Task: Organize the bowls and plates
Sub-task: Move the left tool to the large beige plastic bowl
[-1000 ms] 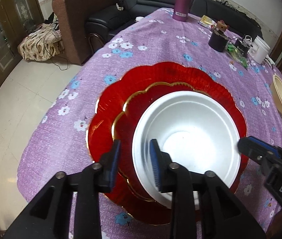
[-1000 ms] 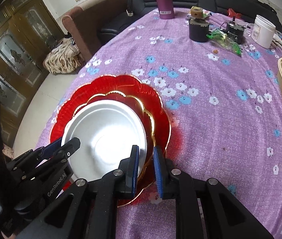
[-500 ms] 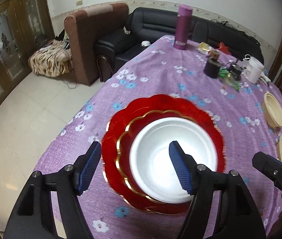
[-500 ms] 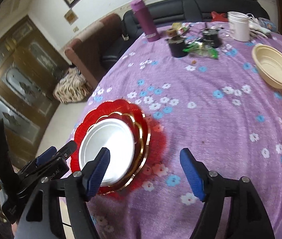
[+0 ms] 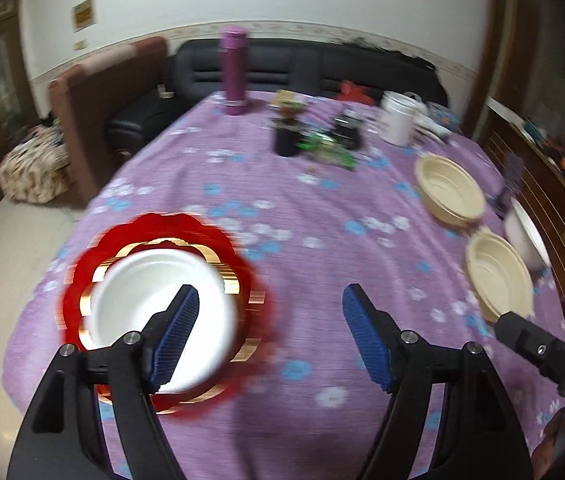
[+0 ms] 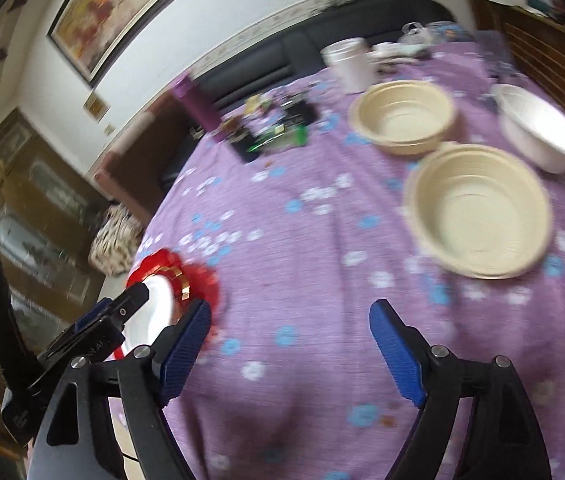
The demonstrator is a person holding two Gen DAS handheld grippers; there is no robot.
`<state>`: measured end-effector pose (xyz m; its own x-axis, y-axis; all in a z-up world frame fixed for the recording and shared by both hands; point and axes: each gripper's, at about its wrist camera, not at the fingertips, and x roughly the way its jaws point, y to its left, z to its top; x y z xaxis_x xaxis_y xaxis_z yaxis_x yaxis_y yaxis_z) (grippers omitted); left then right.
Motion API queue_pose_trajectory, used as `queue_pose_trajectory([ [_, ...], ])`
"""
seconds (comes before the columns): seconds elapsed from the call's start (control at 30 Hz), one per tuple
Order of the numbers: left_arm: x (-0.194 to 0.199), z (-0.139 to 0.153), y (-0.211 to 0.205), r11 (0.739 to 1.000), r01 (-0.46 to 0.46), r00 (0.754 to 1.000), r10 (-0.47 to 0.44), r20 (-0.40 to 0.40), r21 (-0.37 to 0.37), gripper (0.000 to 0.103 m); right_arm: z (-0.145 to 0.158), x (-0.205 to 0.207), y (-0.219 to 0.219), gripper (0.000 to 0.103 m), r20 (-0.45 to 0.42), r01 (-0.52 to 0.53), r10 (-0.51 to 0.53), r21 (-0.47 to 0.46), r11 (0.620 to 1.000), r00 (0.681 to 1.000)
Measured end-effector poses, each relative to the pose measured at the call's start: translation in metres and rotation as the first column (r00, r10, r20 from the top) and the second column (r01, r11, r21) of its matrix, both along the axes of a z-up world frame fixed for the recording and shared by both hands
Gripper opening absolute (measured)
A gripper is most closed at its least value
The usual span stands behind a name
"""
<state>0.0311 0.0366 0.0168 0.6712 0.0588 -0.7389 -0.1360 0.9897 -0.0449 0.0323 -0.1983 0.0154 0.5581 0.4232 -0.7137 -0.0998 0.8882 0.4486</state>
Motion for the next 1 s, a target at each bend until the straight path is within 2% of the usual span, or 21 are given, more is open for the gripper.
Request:
queue_pose_trajectory([
  [0.23, 0.026, -0.013, -0.068, 0.993, 0.112, 0.993, -0.113, -0.028, -0.024, 0.074, -0.006, -0.001, -0.082, 0.084, -0.004, 0.164, -0.164, 0.027, 0.986, 0.986],
  [0.43, 0.046, -0.024, -0.107, 0.987, 0.148, 0.986, -0.152, -0.069, -0.060, 0.074, -0.026, 0.015, -0.135, 0.084, -0.052, 0.270, -0.268, 0.040, 0.962, 0.962],
  [0.53, 0.060, -0.028, -0.129, 0.979, 0.184, 0.978, -0.190, -0.082, -0.083, 0.074, -0.039, 0.026, -0.158, 0.084, -0.096, 0.303, -0.295, 0.079, 0.950, 0.951],
  [0.7, 0.085, -0.034, -0.161, 0.967, 0.227, 0.965, -0.240, -0.108, -0.119, 0.074, -0.054, 0.047, -0.181, 0.078, -0.148, 0.322, -0.303, 0.135, 0.937, 0.942],
  [1.0, 0.120, -0.046, -0.190, 0.956, 0.261, 0.952, -0.278, -0.131, -0.130, 0.074, -0.075, 0.071, -0.193, 0.070, -0.198, 0.348, -0.316, 0.158, 0.924, 0.928],
])
